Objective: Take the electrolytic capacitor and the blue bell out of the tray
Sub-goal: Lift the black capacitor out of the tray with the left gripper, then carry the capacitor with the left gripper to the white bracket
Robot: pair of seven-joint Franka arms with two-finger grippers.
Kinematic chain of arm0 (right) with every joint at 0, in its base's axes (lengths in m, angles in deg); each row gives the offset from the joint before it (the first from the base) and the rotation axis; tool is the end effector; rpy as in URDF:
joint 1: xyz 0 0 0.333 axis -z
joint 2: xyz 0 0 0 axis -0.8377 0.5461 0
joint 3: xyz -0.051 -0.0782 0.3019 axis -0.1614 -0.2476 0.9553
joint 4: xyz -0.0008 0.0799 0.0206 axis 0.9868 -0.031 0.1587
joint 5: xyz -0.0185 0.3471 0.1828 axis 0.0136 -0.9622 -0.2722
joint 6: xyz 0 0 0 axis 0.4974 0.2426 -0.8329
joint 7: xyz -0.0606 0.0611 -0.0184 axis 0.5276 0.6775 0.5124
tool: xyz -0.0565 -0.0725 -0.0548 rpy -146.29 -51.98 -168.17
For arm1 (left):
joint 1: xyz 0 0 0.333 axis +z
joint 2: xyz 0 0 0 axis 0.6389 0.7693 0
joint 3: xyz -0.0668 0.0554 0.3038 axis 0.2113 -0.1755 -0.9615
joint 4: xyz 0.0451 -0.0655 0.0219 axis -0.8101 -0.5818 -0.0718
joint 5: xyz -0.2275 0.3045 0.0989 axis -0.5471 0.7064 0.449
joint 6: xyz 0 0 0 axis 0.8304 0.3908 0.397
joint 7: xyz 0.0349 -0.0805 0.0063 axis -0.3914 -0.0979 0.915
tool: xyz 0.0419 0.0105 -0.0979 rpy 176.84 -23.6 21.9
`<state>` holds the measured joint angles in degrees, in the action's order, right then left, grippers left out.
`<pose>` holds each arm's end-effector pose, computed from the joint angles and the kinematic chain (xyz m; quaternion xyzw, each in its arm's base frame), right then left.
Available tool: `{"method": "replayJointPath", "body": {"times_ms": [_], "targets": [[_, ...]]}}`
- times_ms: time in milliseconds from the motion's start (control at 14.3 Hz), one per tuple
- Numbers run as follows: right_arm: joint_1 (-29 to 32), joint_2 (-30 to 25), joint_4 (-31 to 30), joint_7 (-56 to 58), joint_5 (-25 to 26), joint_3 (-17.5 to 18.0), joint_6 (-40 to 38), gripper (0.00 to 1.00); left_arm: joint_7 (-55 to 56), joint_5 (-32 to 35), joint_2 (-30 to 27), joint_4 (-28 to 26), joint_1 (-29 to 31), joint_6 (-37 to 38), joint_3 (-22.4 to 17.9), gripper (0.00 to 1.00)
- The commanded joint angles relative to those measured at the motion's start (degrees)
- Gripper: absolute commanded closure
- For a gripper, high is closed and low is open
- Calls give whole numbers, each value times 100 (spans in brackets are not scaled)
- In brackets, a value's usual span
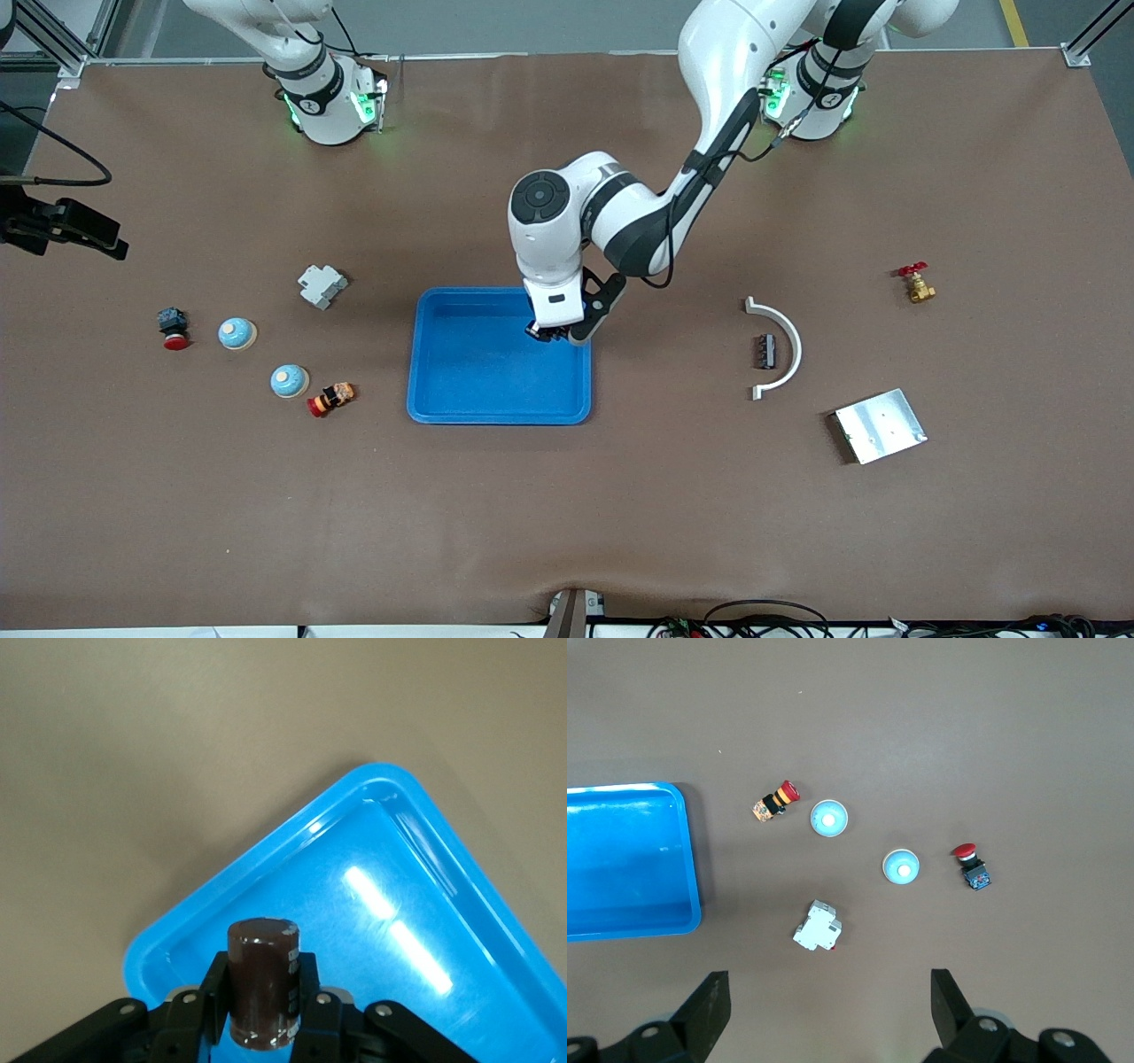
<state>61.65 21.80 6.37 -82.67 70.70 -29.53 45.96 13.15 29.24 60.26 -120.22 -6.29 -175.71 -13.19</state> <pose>0.5693 -0.0218 0.6340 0.9991 -0.0344 -0.0221 0.0089 0.5138 -0.5506 0.3004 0.9079 0.4159 0.0506 0.0109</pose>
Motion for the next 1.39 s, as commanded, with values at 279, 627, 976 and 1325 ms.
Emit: {"method": "replayJointPath", "body": {"times_ms": [279,627,976,1325], "targets": [[0,-39,-28,-68,-55,5,32,0,-1581,-53,-90,-170,257,39,75,100],[9,-39,-28,-76,-64,-4,23,0,-3408,-97,-108,-161,495,232,75,100],[9,-31,-28,-76,-64,-4,14,0,-4184,-79,-274,-327,732,469,66,100],[18,-31,-28,-76,-73,5,23,0,-5087,-53,-967,-1284,1214,382,75,100]]}}
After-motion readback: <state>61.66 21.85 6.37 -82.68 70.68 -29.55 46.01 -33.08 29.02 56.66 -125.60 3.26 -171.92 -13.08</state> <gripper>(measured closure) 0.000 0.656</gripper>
